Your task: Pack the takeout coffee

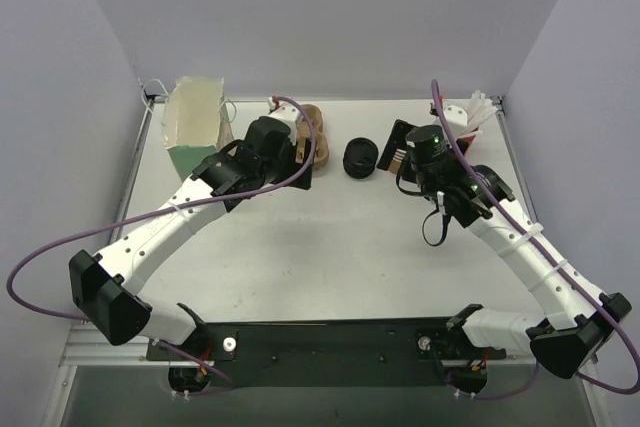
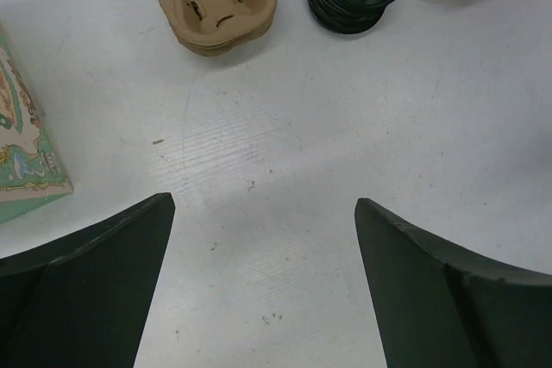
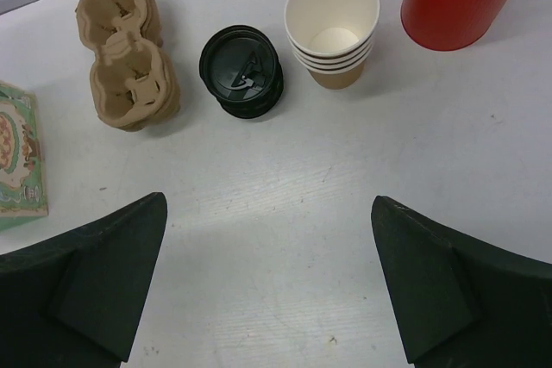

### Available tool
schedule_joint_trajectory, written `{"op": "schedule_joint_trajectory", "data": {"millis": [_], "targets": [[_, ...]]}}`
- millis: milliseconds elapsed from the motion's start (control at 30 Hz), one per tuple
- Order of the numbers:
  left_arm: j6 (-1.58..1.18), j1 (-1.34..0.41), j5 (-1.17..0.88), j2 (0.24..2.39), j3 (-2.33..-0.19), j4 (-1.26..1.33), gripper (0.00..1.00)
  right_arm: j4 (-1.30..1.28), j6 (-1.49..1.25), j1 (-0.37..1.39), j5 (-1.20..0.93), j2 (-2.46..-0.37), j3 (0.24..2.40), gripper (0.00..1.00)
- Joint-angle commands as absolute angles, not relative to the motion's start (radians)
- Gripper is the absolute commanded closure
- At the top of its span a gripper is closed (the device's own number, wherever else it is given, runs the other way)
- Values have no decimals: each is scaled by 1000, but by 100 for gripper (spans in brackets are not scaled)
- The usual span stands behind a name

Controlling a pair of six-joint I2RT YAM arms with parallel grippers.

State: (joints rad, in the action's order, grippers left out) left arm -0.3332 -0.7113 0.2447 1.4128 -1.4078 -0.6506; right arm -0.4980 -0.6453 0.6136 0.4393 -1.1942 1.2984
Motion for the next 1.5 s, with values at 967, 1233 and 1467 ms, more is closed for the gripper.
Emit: {"op": "schedule_joint_trajectory", "data": {"millis": [967, 1233, 1467], "targets": [[-330, -678, 140, 1381, -1400, -634, 3, -388, -377, 327, 250, -1710, 1610, 44], [-327, -673, 140, 1396, -1434, -658, 3, -402, -278, 314, 207, -1862, 1733, 55], [-322, -667, 137, 1410, -1450, -672, 3, -413, -276, 316, 193, -1910, 1759, 74]]}}
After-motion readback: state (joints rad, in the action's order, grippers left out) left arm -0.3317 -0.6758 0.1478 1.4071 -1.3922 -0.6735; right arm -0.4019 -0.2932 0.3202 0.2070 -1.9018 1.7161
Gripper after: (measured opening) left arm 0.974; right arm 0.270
